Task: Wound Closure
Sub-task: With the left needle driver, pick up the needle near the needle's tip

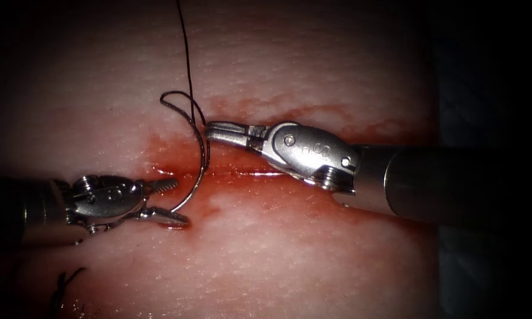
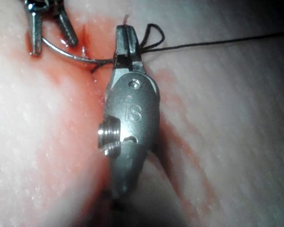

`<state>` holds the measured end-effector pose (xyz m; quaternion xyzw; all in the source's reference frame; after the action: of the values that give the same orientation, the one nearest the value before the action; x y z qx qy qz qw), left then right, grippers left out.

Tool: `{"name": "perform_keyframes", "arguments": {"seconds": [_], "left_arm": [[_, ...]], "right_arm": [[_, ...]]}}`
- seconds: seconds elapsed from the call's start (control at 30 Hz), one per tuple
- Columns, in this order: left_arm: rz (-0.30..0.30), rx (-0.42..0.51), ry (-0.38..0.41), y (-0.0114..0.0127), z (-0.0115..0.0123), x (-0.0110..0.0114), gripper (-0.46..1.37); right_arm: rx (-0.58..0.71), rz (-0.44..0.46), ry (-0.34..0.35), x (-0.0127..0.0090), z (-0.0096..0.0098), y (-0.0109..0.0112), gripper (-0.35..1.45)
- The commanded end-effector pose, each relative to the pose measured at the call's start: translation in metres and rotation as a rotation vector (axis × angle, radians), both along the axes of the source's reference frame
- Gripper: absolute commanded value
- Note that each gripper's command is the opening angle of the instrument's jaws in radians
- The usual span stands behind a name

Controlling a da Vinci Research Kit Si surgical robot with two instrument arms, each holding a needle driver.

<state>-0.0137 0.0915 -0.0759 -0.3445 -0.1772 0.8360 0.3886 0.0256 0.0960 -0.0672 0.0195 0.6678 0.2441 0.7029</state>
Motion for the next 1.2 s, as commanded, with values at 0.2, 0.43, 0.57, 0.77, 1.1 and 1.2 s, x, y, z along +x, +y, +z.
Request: {"name": "perform_keyframes", "arguments": {"seconds": [0.2,0.43,0.57,0.77,1.1,1.2], "left_arm": [[-0.001,0.003,0.001,0.0003,-0.0004,0.0000,0.65],[-0.011,0.010,0.004,0.0003,-0.0006,0.0002,0.58],[-0.022,0.053,-0.008,0.0002,-0.0008,0.0008,0.43],[-0.038,0.100,-0.019,-0.0003,-0.0005,0.0009,0.37],[0.008,0.153,-0.003,-0.0021,0.0005,0.0000,0.30],[0.016,0.162,0.004,-0.0024,0.0008,-0.0005,0.32]], "right_arm": [[-0.005,-0.001,0.001,0.0000,-0.0004,-0.0002,-0.35],[-0.004,-0.001,0.001,-0.0001,-0.0004,0.0000,-0.35],[-0.003,-0.001,0.001,-0.0002,-0.0005,0.0001,-0.35],[0.000,-0.005,-0.003,-0.0001,-0.0006,0.0001,-0.33],[0.006,0.002,-0.024,0.0004,-0.0007,0.0001,0.89],[0.008,0.003,-0.033,0.0005,-0.0007,0.0001,0.95]]}}
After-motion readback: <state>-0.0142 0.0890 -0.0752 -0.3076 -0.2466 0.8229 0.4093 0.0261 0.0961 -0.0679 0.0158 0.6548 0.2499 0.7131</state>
